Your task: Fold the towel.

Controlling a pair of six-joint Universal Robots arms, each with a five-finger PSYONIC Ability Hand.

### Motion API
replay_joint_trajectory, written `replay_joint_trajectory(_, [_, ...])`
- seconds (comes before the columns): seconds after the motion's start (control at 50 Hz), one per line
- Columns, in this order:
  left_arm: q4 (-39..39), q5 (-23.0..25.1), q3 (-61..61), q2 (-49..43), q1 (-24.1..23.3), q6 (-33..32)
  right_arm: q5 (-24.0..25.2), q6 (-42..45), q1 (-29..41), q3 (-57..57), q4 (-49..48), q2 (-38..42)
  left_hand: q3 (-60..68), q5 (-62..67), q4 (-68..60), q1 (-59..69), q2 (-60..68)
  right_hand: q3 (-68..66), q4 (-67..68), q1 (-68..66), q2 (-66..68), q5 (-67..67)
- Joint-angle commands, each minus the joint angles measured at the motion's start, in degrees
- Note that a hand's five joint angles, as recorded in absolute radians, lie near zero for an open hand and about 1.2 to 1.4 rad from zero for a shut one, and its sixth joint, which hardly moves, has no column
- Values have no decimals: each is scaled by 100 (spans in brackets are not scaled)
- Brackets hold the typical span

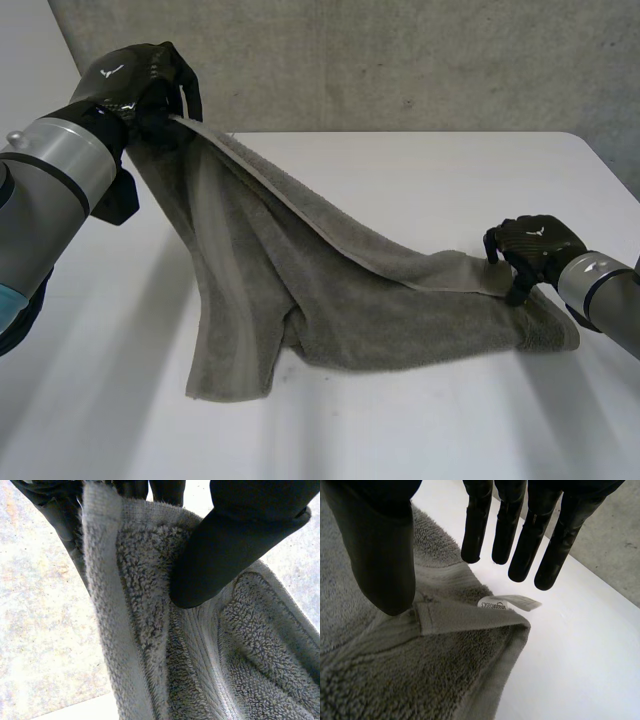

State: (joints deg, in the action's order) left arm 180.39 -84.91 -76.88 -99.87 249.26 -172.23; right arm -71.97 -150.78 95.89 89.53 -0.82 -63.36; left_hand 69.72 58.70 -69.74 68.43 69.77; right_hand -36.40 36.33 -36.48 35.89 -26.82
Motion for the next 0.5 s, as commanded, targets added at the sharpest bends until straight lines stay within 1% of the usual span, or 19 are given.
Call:
replay_joint_trajectory(0.02, [5, 9, -3, -6, 8, -3, -28, 321, -9, 11, -14, 139, 1028, 1130, -1026, 1157, 1023, -60, 66, -51, 111, -18])
replay_joint_trajectory(0.28, [5, 9, -20, -15, 9, -3, -10, 523, -18, -147, -111, 490, 1028, 1130, -1026, 1157, 1023, -43, 50, -35, 94, -1])
replay_joint_trajectory(0.38, [5, 9, -20, -15, 17, -3, -107, 629, -18, -191, -322, 614, 1028, 1130, -1026, 1157, 1023, 7, -1, 16, 43, 50])
replay_joint_trajectory(0.48, [13, 18, -38, -32, 17, -3, -195, 646, -18, -191, -559, 640, 1028, 1130, -1026, 1157, 1023, -178, 184, -169, 229, -135])
replay_joint_trajectory(0.5, [13, 18, -38, -32, 17, -3, -195, 655, -18, -191, -638, 640, 1028, 1130, -1026, 1157, 1023, -694, 700, -685, 745, -652])
